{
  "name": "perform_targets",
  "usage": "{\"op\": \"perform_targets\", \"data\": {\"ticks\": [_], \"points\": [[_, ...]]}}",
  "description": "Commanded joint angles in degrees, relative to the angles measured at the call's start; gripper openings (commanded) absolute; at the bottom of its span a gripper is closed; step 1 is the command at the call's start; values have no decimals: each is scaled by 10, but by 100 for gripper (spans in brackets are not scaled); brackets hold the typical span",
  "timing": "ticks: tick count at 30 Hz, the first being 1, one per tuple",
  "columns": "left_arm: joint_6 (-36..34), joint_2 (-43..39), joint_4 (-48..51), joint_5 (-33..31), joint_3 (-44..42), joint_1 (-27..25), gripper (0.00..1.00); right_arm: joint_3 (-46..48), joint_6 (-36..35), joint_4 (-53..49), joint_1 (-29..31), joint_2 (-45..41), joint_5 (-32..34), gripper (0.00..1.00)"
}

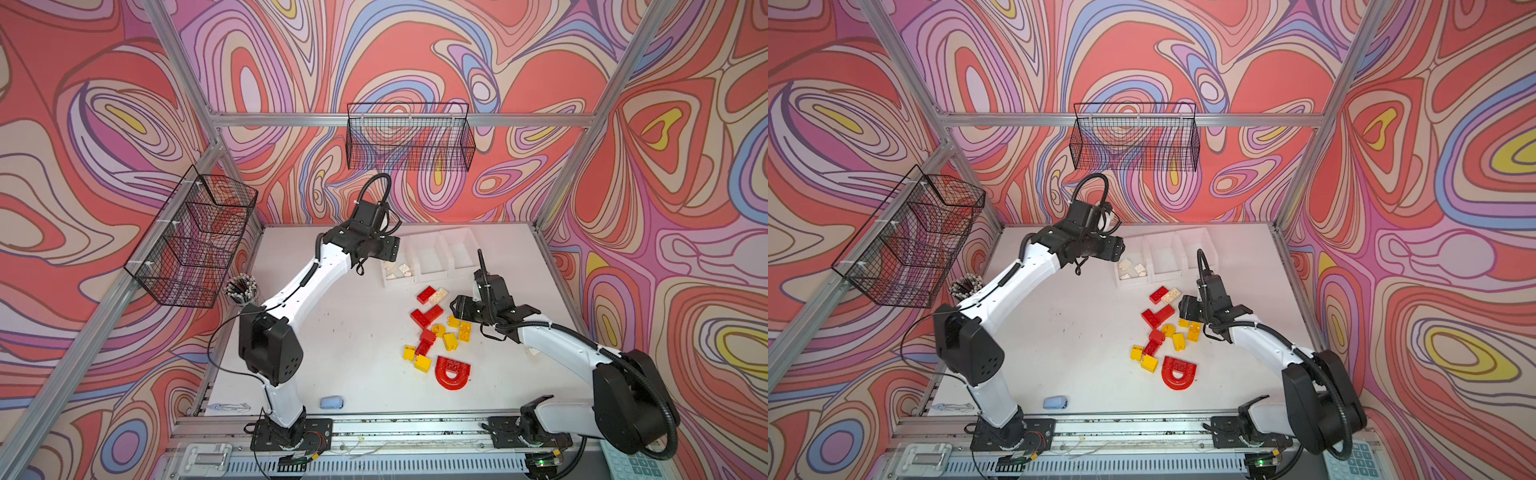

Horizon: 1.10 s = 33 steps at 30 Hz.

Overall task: Sort the legos into containers by color
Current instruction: 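Withdraw the left gripper while the right gripper lowers onto the white 2x4 brick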

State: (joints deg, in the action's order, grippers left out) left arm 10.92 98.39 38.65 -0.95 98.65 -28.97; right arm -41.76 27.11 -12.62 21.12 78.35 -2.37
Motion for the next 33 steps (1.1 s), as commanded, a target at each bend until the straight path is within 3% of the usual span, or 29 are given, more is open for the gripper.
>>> {"op": "perform_targets", "data": {"ticks": [1, 9, 15, 23, 33], "points": [[33, -71, 70, -24, -62, 0, 79, -28, 11, 1, 13, 36, 65, 68], [34, -265, 90, -24, -229, 0, 79, -87, -12, -7, 30, 101, 86, 71], [41, -378, 36, -7, -351, 0, 79, -136, -45, -30, 36, 144, 90, 78], [40, -390, 27, -41, -396, 0, 79, -176, -38, -41, 37, 208, 111, 73], [42, -401, 33, -43, -404, -1, 79, -196, -27, -32, 47, 248, 118, 79]]}}
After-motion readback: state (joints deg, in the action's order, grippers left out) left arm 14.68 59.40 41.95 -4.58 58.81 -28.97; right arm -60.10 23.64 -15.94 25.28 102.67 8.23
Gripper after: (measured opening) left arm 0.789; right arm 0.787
